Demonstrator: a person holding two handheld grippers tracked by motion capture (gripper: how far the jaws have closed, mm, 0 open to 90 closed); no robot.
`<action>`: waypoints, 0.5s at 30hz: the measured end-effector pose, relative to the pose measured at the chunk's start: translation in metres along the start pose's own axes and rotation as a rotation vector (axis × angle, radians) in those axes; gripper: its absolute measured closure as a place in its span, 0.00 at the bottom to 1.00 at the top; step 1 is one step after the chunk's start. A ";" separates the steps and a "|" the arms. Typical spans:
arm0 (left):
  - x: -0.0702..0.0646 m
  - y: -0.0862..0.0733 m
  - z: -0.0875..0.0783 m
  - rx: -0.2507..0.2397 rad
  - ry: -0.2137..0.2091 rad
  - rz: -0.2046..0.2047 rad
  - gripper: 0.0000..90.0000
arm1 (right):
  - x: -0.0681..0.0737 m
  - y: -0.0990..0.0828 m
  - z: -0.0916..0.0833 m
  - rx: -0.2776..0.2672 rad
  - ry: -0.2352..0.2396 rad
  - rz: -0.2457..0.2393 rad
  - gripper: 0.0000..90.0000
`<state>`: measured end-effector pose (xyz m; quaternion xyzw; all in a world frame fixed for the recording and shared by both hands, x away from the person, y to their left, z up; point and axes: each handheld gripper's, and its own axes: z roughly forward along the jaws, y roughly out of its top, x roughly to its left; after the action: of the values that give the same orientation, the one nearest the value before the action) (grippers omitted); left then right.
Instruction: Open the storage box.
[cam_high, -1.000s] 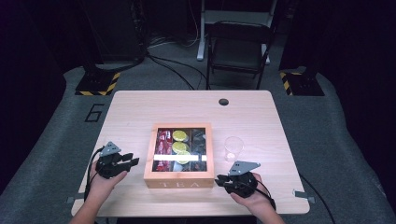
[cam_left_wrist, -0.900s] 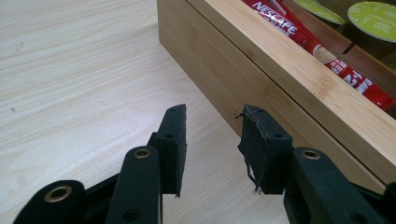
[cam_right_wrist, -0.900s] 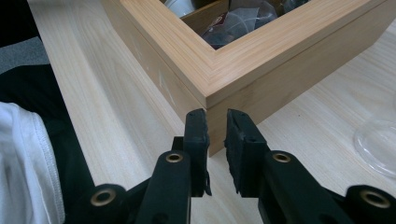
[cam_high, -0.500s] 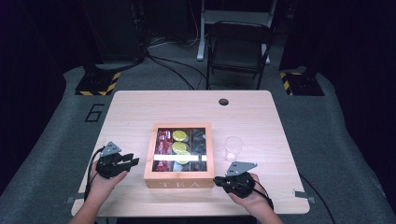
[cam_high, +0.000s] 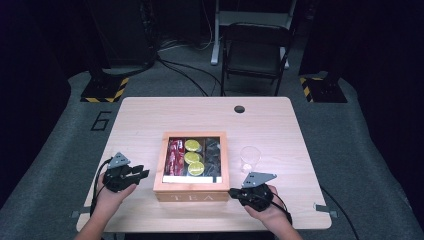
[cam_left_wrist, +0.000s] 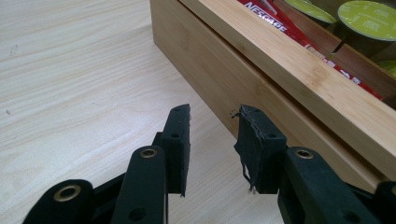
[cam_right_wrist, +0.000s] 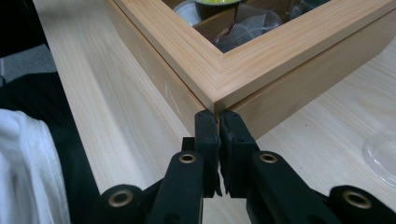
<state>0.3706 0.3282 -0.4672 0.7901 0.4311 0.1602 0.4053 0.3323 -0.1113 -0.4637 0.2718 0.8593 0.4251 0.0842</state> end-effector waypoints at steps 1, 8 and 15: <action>-0.001 0.000 0.000 -0.002 0.000 0.003 0.72 | 0.000 0.001 -0.001 -0.009 0.002 0.013 0.96; -0.009 0.002 -0.008 -0.015 -0.004 0.012 0.72 | -0.001 0.009 -0.006 -0.054 0.009 0.019 0.96; -0.016 0.001 -0.016 -0.024 -0.008 0.031 0.71 | -0.001 0.017 -0.011 -0.077 0.009 0.032 0.96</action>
<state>0.3527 0.3228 -0.4551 0.7923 0.4153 0.1684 0.4140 0.3356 -0.1110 -0.4440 0.2801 0.8383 0.4601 0.0841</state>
